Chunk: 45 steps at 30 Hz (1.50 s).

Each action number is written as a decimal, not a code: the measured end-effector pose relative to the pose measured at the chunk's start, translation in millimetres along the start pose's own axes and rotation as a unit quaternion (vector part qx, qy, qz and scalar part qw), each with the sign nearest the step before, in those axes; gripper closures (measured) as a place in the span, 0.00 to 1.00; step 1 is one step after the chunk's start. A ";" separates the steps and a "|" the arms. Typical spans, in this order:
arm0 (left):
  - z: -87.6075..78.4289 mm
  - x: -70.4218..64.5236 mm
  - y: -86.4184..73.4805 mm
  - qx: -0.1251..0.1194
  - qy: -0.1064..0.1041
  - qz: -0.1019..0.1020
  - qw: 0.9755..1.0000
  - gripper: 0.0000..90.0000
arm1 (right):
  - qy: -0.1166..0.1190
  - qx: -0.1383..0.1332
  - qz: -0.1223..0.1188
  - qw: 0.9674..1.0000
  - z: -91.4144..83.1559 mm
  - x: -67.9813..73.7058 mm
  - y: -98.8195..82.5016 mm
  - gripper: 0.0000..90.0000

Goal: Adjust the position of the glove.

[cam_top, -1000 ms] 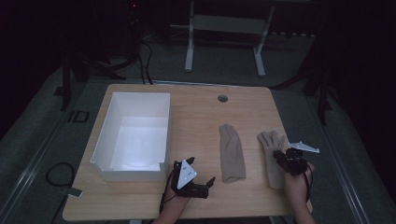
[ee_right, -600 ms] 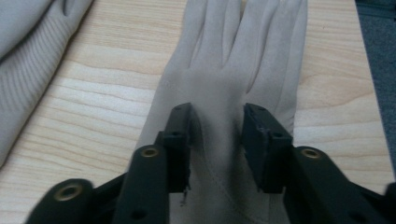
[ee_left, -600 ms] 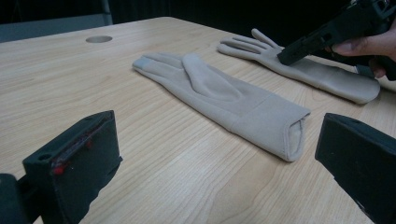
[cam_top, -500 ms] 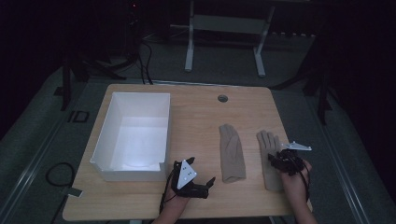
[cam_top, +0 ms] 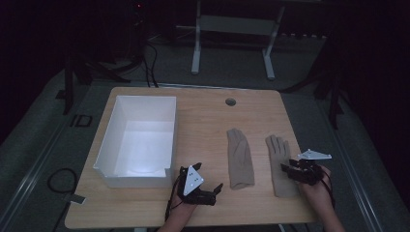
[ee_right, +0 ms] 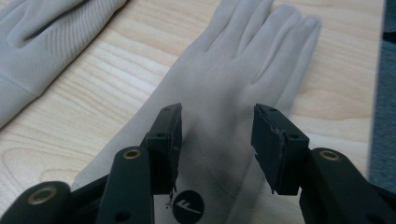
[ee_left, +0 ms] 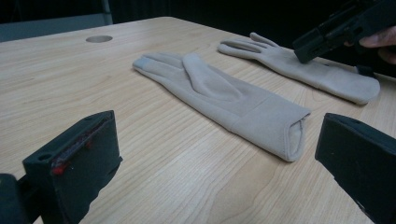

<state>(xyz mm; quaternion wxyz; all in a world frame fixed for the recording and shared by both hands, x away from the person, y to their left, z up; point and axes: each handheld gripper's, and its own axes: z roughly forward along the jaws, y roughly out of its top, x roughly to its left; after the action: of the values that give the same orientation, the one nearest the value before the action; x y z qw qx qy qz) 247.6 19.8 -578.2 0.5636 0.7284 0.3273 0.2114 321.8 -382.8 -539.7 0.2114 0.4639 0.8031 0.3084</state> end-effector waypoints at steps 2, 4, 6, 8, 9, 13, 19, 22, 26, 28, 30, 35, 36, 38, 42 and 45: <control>0.0 -0.1 0.0 0.000 0.000 0.001 1.000 0.00 | 0.000 0.003 0.002 1.000 5.1 1.2 -4.7 0.63; 0.1 -0.3 0.0 0.000 0.000 0.001 1.000 0.00 | 0.002 -0.003 0.004 1.000 8.0 3.3 -8.1 0.66; 0.0 -0.1 0.0 0.000 0.000 0.001 1.000 0.00 | -0.006 -0.001 -0.001 1.000 8.2 5.7 -7.4 0.70; 0.0 -0.1 0.0 0.000 0.000 0.000 1.000 0.00 | -0.008 -0.004 -0.003 1.000 8.5 8.2 -7.5 0.83; 0.0 -0.2 0.0 0.000 0.000 0.001 1.000 0.00 | -0.012 -0.004 -0.002 1.000 8.7 10.3 -7.4 0.86; 0.1 -0.2 0.0 0.000 0.000 0.001 1.000 0.00 | -0.014 -0.001 0.028 1.000 8.4 9.8 -4.1 0.92; 0.1 -0.1 0.0 0.000 0.000 0.001 1.000 0.00 | -0.019 -0.022 0.046 0.999 -6.0 9.7 9.1 0.93; 0.0 -0.2 0.0 0.000 0.000 0.001 1.000 0.00 | -0.021 -0.041 0.051 0.998 -16.2 9.9 21.7 0.93; 0.0 -0.1 0.0 0.000 0.000 0.000 1.000 0.00 | -0.027 -0.070 0.047 0.996 -27.9 13.1 40.9 0.93; 0.1 -0.1 0.0 0.000 0.000 0.000 1.000 0.00 | -0.026 -0.082 0.047 0.995 -32.8 15.7 50.8 0.93; 0.1 -0.2 0.0 0.000 0.000 0.001 1.000 0.00 | -0.024 -0.093 0.047 0.994 -36.8 19.4 60.8 0.93; 0.2 0.0 0.0 -0.001 0.000 -0.002 1.000 0.00 | -0.015 -0.114 0.039 0.993 -42.4 30.3 80.0 0.93; 0.1 0.6 0.1 0.000 0.000 0.001 1.000 0.00 | -0.011 -0.117 0.037 0.992 -43.2 33.8 84.6 0.93; 0.1 0.3 0.0 0.000 0.000 0.000 1.000 0.00 | -0.001 -0.125 0.031 0.992 -43.5 43.4 95.0 0.93; 0.1 0.0 0.0 0.000 -0.001 0.001 1.000 0.00 | 0.009 -0.130 0.025 0.991 -39.4 60.9 108.1 0.93; 0.2 0.3 0.1 0.000 -0.001 0.000 1.000 0.00 | 0.017 -0.131 0.028 0.991 -33.6 73.8 115.2 0.93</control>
<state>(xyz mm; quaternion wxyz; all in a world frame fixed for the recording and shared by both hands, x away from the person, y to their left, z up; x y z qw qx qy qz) 247.9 19.9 -578.2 0.5640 0.7287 0.3262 0.2107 336.1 -284.5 -439.8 0.2477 0.4492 0.7457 0.4252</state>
